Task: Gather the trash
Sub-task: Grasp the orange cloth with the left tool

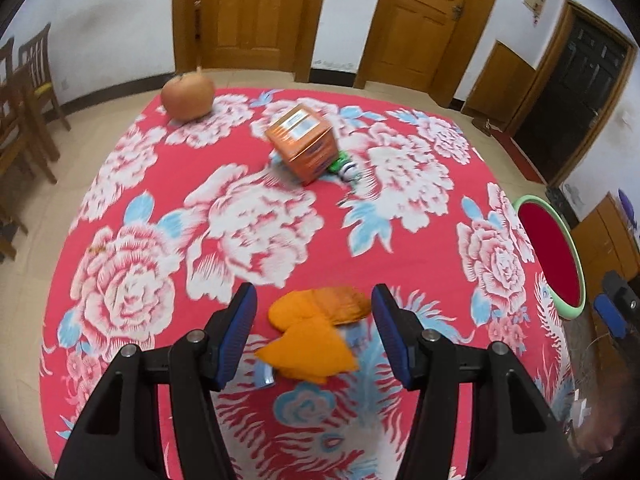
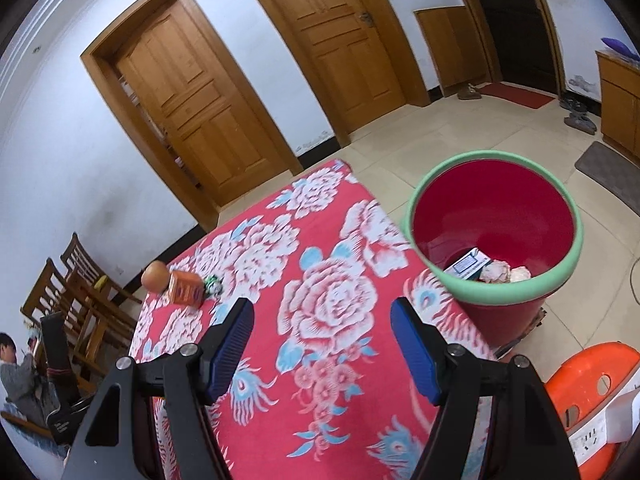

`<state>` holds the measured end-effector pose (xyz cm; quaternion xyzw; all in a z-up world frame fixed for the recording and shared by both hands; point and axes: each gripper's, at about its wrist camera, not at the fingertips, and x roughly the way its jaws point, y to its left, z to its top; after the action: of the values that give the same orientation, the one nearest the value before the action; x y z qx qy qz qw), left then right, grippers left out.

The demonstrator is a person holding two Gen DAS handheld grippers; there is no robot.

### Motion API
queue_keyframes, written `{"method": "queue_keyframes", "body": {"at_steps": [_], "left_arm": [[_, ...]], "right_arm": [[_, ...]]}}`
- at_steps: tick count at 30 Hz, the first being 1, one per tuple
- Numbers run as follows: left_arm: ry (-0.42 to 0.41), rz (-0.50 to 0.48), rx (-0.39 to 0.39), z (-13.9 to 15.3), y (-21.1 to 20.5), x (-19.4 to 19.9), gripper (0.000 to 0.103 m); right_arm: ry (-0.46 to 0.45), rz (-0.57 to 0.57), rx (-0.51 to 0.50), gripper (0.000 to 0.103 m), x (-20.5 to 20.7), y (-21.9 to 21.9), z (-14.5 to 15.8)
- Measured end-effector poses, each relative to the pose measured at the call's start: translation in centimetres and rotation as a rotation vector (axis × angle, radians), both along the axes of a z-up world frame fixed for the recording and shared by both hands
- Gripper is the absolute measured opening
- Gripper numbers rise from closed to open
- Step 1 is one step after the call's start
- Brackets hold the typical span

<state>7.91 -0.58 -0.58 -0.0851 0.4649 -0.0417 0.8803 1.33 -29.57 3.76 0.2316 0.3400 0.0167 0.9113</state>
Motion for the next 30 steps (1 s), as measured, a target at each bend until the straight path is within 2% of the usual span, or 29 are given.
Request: {"method": "queue_keyframes", "body": {"at_steps": [4,14,16,18,23,30], "left_arm": [[0.01,0.003,-0.024,-0.7,0.7,-0.1,0.059],[0.025,-0.021,-0.069,-1.9,1.1,0.1,0.059],[0.029,-0.032,-0.086,-2.2,1.1,0.1,0.055],[0.042,-0.043,-0.109,-2.6,1.0,0.2,0.047],[0.031,-0.053,-0.133,-2.7,0.9,0.1,0.04],[-0.012,-0.032,-0.167,-1.5,2.2,-0.6,0.038]], "right_arm": [[0.015,0.017,0.036,0.073,0.3,0.8,-0.6],[0.047,0.036,0.017,0.073,0.8,2.5,-1.3],[0.05,0.044,0.013,0.073,0.9,2.8,-1.4],[0.055,0.053,0.009,0.073,1.0,3.2,-1.5],[0.067,0.068,0.004,0.073,1.2,3.9,-1.8],[0.064,0.081,-0.005,0.073,1.0,4.7,-1.6]]}}
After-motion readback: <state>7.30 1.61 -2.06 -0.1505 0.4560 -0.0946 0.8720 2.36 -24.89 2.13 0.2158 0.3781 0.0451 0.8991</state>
